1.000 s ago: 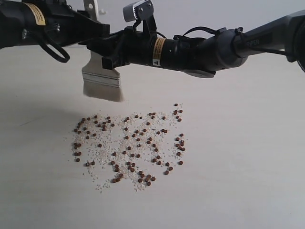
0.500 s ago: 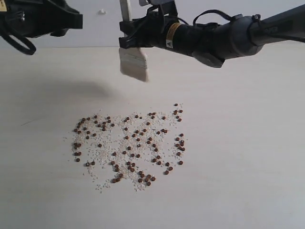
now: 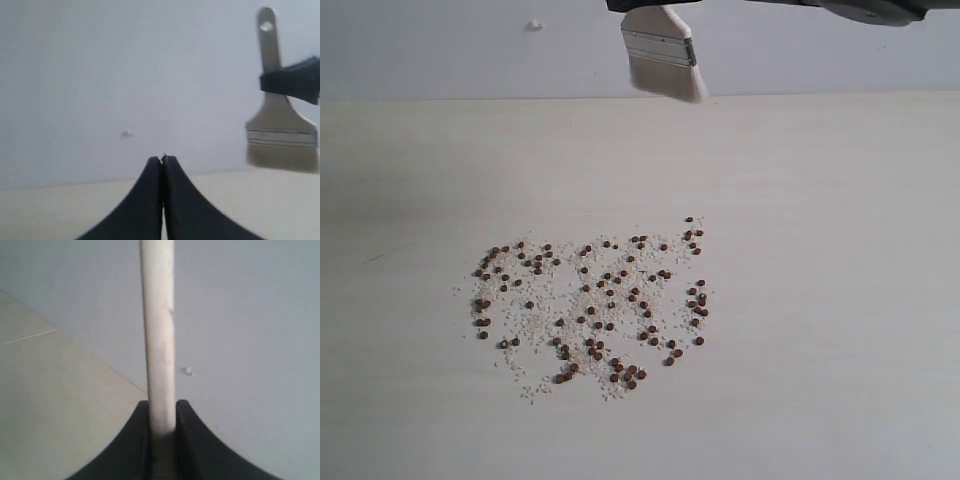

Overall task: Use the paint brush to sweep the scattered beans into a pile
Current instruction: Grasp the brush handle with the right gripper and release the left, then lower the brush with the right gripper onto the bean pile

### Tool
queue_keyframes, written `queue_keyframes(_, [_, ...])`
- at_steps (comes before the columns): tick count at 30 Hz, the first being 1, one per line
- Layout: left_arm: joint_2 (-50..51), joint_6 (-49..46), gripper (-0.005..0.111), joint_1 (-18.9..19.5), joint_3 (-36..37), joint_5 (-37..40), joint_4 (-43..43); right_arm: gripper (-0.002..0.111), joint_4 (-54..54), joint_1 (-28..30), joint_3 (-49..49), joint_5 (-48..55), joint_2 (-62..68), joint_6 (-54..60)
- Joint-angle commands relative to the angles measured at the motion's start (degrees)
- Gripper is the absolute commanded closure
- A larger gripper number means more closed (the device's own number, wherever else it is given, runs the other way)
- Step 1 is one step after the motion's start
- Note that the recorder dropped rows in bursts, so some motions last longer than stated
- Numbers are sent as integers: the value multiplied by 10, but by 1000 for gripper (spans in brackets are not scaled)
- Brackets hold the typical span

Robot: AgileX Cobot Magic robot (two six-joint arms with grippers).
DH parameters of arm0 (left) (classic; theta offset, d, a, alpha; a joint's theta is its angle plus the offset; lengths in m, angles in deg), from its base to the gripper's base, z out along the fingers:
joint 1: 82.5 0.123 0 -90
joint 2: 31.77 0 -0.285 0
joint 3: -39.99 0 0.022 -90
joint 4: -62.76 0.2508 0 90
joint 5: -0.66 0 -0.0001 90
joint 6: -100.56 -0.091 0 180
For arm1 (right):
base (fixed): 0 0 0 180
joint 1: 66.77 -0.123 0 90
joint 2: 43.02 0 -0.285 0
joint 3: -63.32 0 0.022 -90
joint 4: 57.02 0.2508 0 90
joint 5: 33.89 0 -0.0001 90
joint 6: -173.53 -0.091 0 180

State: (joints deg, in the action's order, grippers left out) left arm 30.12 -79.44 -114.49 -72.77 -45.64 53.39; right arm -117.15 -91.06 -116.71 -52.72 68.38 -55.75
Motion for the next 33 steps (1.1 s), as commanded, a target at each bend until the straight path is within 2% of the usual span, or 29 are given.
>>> queue_keyframes(1, [-78, -65, 107, 0, 80, -62, -128, 108, -4, 0, 20, -8, -31, -24])
queue_keyframes(7, [-186, -106, 107, 0, 100, -34, -133, 108, -66, 0, 38, -24, -43, -104])
queue_keyframes(13, [-283, -155, 107, 1, 100, 41, -143, 108, -92, 0, 48, -26, -48, -109])
queue_keyframes(19, [-376, -230, 107, 1, 100, 110, -201, 108, -106, 0, 65, -73, -56, -101])
queue_keyframes(25, [-426, -254, 107, 1, 100, 210, -230, 108, -132, 0, 101, -83, -72, -5])
queue_keyframes(28, [-426, -269, 107, 1, 100, 248, -259, 108, -132, -10, 121, -83, -79, 79])
queue_keyframes(31, [-426, -269, 107, 1, 100, 251, -259, 108, -115, -32, 135, -67, -79, 152])
queue_keyframes(33, [-426, -281, 107, 1, 100, 281, -259, 108, -101, -55, 144, -61, -79, 217])
